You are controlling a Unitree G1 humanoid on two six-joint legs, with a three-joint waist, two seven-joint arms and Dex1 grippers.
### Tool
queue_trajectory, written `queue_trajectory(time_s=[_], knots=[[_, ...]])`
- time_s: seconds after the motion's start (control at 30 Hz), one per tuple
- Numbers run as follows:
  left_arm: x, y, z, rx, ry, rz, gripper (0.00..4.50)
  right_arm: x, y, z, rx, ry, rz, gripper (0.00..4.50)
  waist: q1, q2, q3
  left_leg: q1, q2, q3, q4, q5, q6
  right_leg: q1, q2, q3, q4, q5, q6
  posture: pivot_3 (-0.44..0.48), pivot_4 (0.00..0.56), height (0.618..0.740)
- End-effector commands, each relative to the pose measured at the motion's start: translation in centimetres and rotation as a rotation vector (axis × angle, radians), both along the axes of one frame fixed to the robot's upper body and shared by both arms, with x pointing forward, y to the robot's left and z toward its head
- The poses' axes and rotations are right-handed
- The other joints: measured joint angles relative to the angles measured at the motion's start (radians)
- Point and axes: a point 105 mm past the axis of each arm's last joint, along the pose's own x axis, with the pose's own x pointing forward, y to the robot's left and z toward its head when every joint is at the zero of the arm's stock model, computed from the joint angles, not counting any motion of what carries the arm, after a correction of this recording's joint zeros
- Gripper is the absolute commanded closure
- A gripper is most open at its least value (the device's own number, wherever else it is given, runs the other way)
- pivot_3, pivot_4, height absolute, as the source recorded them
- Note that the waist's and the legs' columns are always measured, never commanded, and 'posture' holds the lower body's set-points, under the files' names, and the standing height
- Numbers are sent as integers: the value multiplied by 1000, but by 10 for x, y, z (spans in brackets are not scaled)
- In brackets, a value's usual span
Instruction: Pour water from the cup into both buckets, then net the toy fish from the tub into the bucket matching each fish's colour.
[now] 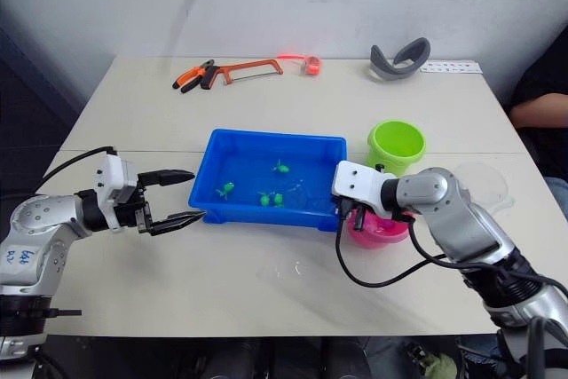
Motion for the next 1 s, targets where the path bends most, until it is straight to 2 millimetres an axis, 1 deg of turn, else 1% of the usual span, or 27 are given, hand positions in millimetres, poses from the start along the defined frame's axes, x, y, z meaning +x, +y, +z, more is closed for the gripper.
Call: queue_trajectory(time_s=[0.03,0.17,0.3,0.53,0.6,0.73,0.87,1.0], knots=[[2,-1,7,20,-17,-20,33,0,1,11,41,-4,1,4500,0,0,0,0,0,0,0,0,0,0,0,0,0,0,0,0,150,740],[4,-2,8,24,-16,-25,33,2,2,11,75,22,-14,4500,0,0,0,0,0,0,0,0,0,0,0,0,0,0,0,0,150,740],[4,0,8,28,-6,-29,33,2,-2,12,71,36,-23,4500,0,0,0,0,0,0,0,0,0,0,0,0,0,0,0,0,150,740],[7,-1,8,25,-13,-27,33,0,-7,20,111,61,-42,4500,0,0,0,0,0,0,0,0,0,0,0,0,0,0,0,0,150,740],[8,-3,9,9,-18,-39,33,-1,-6,23,146,71,-46,4500,1,0,0,0,0,0,0,0,0,0,0,0,0,0,0,0,150,740],[11,-8,10,-23,-21,-38,33,-1,-3,37,335,126,-96,4500,1,0,0,0,0,0,0,0,0,0,0,0,0,0,0,0,150,740],[12,-10,8,-24,-17,-50,33,-4,-13,39,313,112,-95,4500,0,0,0,0,0,0,-1,0,0,-1,0,0,0,0,0,0,150,740],[17,-15,9,-34,-25,-69,33,-20,-8,55,428,172,-38,4500,2,0,0,0,0,0,-1,0,0,-1,0,0,0,0,0,0,150,740]])
